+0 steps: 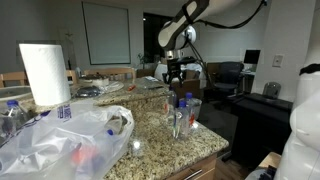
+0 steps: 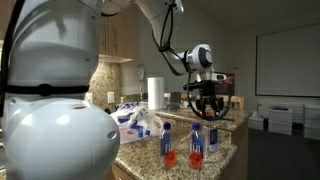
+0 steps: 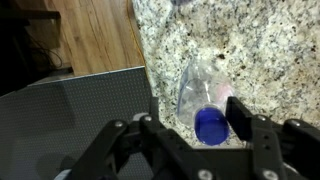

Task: Put the bottles into the plastic bag.

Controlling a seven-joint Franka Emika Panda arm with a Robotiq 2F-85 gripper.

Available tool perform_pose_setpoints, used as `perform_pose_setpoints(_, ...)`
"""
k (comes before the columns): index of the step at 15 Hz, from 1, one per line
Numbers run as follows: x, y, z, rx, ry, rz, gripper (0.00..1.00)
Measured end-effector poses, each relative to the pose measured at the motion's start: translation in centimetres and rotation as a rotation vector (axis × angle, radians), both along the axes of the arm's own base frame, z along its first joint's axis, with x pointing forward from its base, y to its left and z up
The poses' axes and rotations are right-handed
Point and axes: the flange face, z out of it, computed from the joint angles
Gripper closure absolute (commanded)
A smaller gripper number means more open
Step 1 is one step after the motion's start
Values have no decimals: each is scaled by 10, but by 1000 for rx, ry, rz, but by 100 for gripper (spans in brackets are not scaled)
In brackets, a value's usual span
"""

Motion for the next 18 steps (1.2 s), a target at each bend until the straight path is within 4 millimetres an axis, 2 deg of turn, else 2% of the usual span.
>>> perform_pose_setpoints(2, 2, 7, -7, 25, 10, -5, 70)
perform_pose_setpoints(5, 5, 16, -17, 63, 23, -15, 73)
perform_pose_setpoints(6, 6, 16, -19, 71, 26, -20, 46)
perform_pose_setpoints(7, 7, 16, -21, 74, 28, -24, 45)
perform_pose_setpoints(9, 7, 12, -22, 74, 30, -31, 35)
perform_pose_setpoints(14, 8, 1, -17, 71, 32, -51, 3)
perform_pose_setpoints(15, 9, 0, -15, 71, 30, -52, 1)
perform_pose_setpoints(16, 10, 1, -13, 70, 26, -52, 5)
perform_pose_setpoints(17, 11, 1, -12, 70, 22, -50, 33)
perform_pose_setpoints(18, 12, 2, -10, 70, 18, -48, 30)
